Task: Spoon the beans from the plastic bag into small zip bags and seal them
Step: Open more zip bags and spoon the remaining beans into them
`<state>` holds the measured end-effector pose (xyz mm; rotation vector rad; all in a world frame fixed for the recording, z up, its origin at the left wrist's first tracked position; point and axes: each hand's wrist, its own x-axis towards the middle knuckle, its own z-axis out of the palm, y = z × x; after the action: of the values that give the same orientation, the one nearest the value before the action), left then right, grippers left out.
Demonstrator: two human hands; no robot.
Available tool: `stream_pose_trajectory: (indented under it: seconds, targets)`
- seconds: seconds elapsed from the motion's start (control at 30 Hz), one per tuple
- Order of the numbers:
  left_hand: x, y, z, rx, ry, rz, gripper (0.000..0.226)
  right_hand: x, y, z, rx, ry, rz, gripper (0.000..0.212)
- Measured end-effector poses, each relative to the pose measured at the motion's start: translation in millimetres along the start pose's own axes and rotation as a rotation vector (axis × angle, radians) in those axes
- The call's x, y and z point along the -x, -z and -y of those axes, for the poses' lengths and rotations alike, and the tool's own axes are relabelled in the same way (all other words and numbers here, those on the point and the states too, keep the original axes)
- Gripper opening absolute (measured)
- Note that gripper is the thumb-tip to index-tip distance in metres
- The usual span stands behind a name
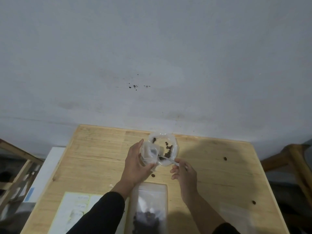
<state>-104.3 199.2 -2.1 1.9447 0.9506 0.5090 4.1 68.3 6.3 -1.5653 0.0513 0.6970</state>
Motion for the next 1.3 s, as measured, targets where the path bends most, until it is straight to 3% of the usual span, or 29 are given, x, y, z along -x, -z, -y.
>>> stream_pose_trajectory:
  seconds: [0.2,0.6,1.07,1.3]
  targets:
    - [-1,6,-2,0.004,-0.019,-0.01,0.096,-4,2,10,-0.089,-0.025,-0.028,0.02]
    - [-4,14,-3,0.034,-0.058,-0.024,0.099,1,14,55,-0.1,0.143,-0.046,0.023]
    - [-6,15,-8,0.014,-0.1,-0.057,0.1,36,6,87,0.279,0.559,0.195,0.025]
    - [-9,9,-2,0.012,-0.053,-0.027,0.103,11,15,92,0.314,0.56,0.072,0.029]
